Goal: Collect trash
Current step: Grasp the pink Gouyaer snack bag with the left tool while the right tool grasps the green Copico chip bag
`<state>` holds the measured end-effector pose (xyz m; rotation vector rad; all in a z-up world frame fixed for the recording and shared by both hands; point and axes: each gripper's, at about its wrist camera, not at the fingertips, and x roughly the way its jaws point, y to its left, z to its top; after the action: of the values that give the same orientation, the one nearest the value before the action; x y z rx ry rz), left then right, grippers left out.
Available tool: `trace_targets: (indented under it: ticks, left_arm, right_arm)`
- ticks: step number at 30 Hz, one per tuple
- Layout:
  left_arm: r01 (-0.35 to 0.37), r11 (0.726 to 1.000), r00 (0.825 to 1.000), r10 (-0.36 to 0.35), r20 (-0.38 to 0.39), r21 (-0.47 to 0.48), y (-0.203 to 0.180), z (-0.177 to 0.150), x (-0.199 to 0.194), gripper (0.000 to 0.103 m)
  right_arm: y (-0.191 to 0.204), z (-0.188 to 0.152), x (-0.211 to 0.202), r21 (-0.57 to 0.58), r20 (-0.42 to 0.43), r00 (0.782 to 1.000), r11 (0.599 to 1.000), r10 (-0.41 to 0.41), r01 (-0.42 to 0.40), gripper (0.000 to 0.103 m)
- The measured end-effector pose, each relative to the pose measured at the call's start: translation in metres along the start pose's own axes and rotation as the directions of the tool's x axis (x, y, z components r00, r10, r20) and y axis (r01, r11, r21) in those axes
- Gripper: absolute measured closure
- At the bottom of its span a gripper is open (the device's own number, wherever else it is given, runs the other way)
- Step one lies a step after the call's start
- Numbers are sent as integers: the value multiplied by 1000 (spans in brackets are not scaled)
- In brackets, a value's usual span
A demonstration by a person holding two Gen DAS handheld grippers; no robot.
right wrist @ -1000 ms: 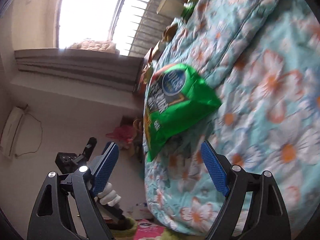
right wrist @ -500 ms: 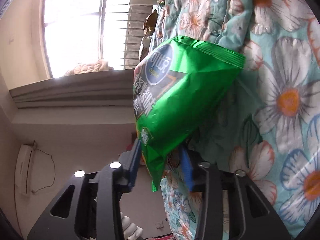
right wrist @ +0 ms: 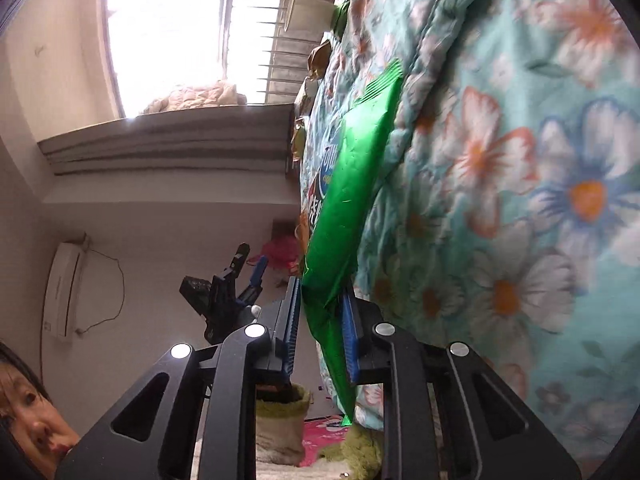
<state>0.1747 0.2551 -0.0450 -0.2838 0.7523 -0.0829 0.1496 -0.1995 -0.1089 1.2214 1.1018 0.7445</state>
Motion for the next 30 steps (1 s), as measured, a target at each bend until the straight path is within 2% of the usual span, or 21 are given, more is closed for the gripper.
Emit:
trace_targets:
  ticks: [3, 4, 7, 9, 11, 13, 18, 21, 23, 24, 25, 26, 30]
  left_arm:
    - [13, 997, 998, -9, -55, 71, -6, 15, 26, 15]
    - [43, 994, 994, -32, -101, 103, -10, 21, 41, 15]
    - [64, 985, 978, -30, -206, 160, -16, 35, 87, 15]
    - [43, 984, 963, 5, -269, 173, -14, 37, 111, 15]
    - [20, 985, 935, 42, -352, 170, -7, 34, 134, 15]
    - [33, 993, 898, 20, -440, 112, 2, 26, 141, 15]
    - [135, 990, 843, -134, -521, -37, 13, -2, 105, 15]
    - [195, 971, 795, -239, -557, -137, 13, -30, 73, 15]
    - [276, 947, 740, -319, -592, -165, 4, -54, 51, 15]
    - [337, 926, 704, -369, -607, -172, -3, -66, 40, 15]
    - [383, 907, 677, -405, -614, -175, -10, -74, 32, 15]
    - [405, 899, 674, -417, -610, -166, -16, -80, 24, 15]
    - [346, 933, 754, -341, -562, -102, -21, -84, 19, 15]
  right_arm:
    - [-11, 7, -37, 54, 95, 995, 998, 24, -30, 83]
    - [-14, 8, -45, 67, 118, 993, 997, 26, -34, 81]
    - [-18, 5, -56, 74, 157, 987, 996, 28, -40, 61]
    - [-19, 0, -55, 69, 146, 989, 997, 17, -27, 58]
    - [-20, -6, -48, 65, 131, 991, 998, 0, -8, 57]
    - [-20, -9, -42, 63, 123, 992, 998, -14, 7, 57]
    - [-23, -3, -40, 52, 122, 992, 998, -36, 30, 56]
    - [-26, -10, -49, 43, 118, 991, 998, -55, 50, 55]
    - [-27, -12, -51, 32, 112, 992, 998, -61, 58, 55]
    - [-27, -13, -52, 29, 112, 992, 998, -61, 58, 55]
    - [-28, -15, -54, 30, 113, 992, 998, -61, 58, 55]
    - [-29, -16, -55, 34, 115, 992, 998, -60, 57, 55]
    - [-35, -27, -67, 49, 129, 990, 997, -62, 56, 55]
